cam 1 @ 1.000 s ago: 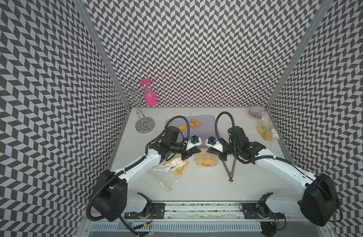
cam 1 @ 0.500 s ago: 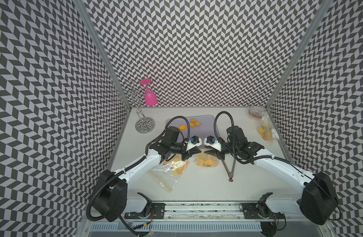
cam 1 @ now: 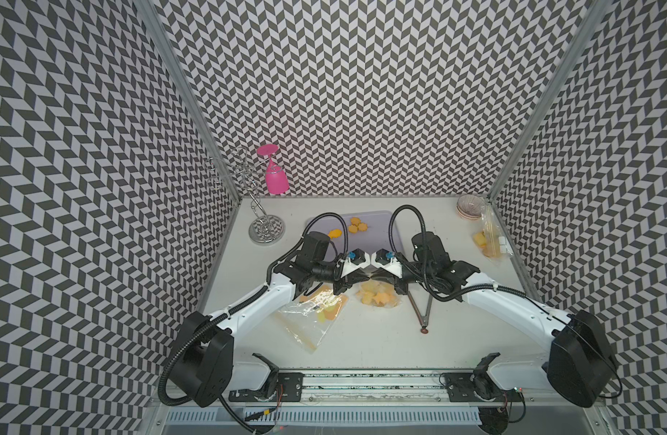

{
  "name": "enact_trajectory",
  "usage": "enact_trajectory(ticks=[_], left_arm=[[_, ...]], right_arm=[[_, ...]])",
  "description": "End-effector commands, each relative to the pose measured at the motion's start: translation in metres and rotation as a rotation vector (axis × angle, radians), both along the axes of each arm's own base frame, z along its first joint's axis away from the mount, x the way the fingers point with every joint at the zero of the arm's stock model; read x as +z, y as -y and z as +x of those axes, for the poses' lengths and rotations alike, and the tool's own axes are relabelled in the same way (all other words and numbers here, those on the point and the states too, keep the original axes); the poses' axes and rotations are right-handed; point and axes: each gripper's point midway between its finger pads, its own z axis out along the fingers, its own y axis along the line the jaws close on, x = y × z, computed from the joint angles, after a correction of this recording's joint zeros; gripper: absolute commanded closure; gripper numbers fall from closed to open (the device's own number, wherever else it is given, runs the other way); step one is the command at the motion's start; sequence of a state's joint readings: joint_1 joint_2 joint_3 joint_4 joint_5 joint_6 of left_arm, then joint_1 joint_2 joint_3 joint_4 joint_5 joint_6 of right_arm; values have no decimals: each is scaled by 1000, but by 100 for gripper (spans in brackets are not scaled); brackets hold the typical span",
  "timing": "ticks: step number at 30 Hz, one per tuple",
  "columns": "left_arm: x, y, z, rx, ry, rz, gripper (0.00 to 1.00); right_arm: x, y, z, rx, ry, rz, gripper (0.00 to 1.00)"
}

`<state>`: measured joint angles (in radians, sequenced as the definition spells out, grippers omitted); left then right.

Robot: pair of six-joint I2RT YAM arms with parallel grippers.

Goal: Put the cookies into a resealable bag to prevent moisture
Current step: Close the ziploc bag at the center of the board.

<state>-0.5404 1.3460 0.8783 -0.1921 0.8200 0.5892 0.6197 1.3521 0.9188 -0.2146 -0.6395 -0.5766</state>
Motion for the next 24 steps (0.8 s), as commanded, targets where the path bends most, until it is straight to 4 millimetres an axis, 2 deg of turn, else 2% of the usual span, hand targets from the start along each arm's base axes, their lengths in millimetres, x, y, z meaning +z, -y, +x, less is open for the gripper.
enact_trajectory(ticks=[1, 2, 5, 6, 7, 8, 9, 10, 12, 13, 14, 15, 17, 19, 20, 21, 23, 24], left_arm=[[9, 2, -8, -37, 30, -28, 100], [8, 2, -7, -33, 30, -25, 100], [7, 1, -4, -13, 38, -15, 100], [7, 1, -2, -4, 41, -12, 100], [7, 0, -1, 6, 43, -9, 100], [7, -1, 1, 15, 48, -8, 100], [7, -1, 1, 19, 50, -7, 100], [8, -1, 2, 23, 53, -8, 100], [7, -2, 3, 30, 54, -5, 100], [7, -2, 3, 32, 56, -4, 100], [7, -2, 4, 36, 57, -3, 100], [7, -2, 4, 38, 56, -3, 100], [7, -3, 5, 42, 57, -1, 100], [7, -3, 6, 48, 61, 0, 100], [6, -4, 7, 51, 61, 3, 100], [6, -4, 7, 55, 62, 5, 100], [7, -5, 8, 59, 66, 5, 100], [7, -5, 8, 60, 67, 6, 100]], right_arm=[[16, -9, 2, 27, 49, 62, 84], [16, -8, 2, 21, 54, 62, 99], [14, -5, 3, 5, 56, 36, 100], [13, -1, 7, -25, 61, 17, 89], [11, 1, 10, -49, 61, -2, 68], [8, 5, 11, -65, 65, -24, 65], [5, 9, 12, -80, 69, -45, 86], [4, 12, 12, -93, 70, -59, 100], [1, 19, 13, -116, 72, -85, 100], [-1, 22, 14, -134, 78, -96, 82], [-1, 25, 15, -153, 88, -102, 77], [-1, 27, 14, -162, 89, -104, 96], [-1, 31, 13, -171, 91, -105, 100], [-2, 35, 14, -198, 103, -113, 66], [-3, 38, 14, -208, 105, -120, 73], [-5, 41, 13, -210, 103, -130, 96], [-8, 46, 13, -227, 96, -146, 100], [-9, 49, 14, -245, 97, -156, 86]])
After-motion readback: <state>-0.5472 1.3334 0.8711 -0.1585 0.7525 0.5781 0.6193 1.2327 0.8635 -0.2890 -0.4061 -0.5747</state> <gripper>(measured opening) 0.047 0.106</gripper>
